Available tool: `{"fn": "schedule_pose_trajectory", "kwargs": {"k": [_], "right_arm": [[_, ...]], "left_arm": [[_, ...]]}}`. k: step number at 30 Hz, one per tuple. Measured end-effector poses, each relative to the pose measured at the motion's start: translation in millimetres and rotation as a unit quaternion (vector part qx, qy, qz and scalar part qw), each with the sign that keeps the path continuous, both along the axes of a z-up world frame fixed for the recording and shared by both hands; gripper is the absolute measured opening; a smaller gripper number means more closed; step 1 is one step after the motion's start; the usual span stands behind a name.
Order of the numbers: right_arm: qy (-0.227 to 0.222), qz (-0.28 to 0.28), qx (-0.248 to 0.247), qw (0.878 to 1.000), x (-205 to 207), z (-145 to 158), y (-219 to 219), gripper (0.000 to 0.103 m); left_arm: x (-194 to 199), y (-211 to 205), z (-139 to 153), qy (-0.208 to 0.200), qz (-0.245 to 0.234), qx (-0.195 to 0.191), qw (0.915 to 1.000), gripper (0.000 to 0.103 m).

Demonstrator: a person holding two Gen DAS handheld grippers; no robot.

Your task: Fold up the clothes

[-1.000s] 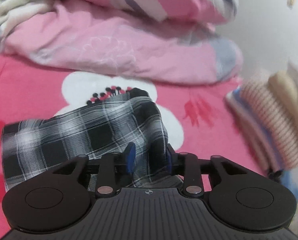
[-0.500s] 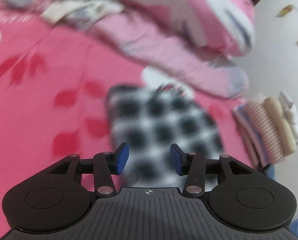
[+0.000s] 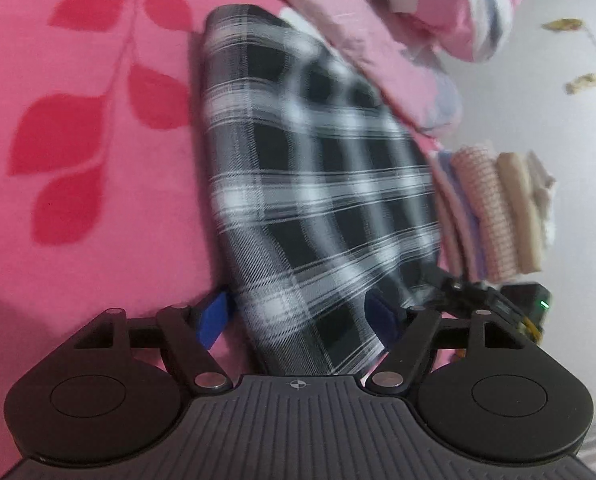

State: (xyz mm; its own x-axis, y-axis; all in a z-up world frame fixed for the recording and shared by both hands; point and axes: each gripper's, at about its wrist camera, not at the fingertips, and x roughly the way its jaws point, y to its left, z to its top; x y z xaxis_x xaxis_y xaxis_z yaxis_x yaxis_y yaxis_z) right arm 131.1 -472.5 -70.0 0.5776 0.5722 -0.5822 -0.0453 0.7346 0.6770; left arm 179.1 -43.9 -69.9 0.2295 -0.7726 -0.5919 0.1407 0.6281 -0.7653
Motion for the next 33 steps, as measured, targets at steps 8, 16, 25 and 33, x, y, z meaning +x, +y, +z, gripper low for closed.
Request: {"fn": "schedule_pose_trajectory", "kwargs": {"k": [8, 16, 25, 33], "right_arm": [[0.010, 0.034, 0.015, 0.999, 20.4, -10.3, 25.3, 0.038], [-0.009, 0.017, 0.026, 0.999, -7.3, 12.3, 38.6, 0.027], [0.017, 0.021, 0.055, 0.998, -108.2, 4.5, 51.4, 0.029], [-0.003, -0.037, 0.051, 0.998, -157.6, 10.8, 39.1, 0.046]], "left_arm": [[-0.9, -5.8, -4.2, -0.019, -0.022, 0.006, 0.9996, 0.040], [-19.1, -1.7, 16.6, -0.024, -0.022, 0.014, 0.9994, 0.011], [-94.8, 6.9, 31.8, -0.019, -0.077, 0.088, 0.9930, 0.016], [-152.8, 34.6, 96.7, -0.075, -0.036, 0.182, 0.9798, 0.028]]}}
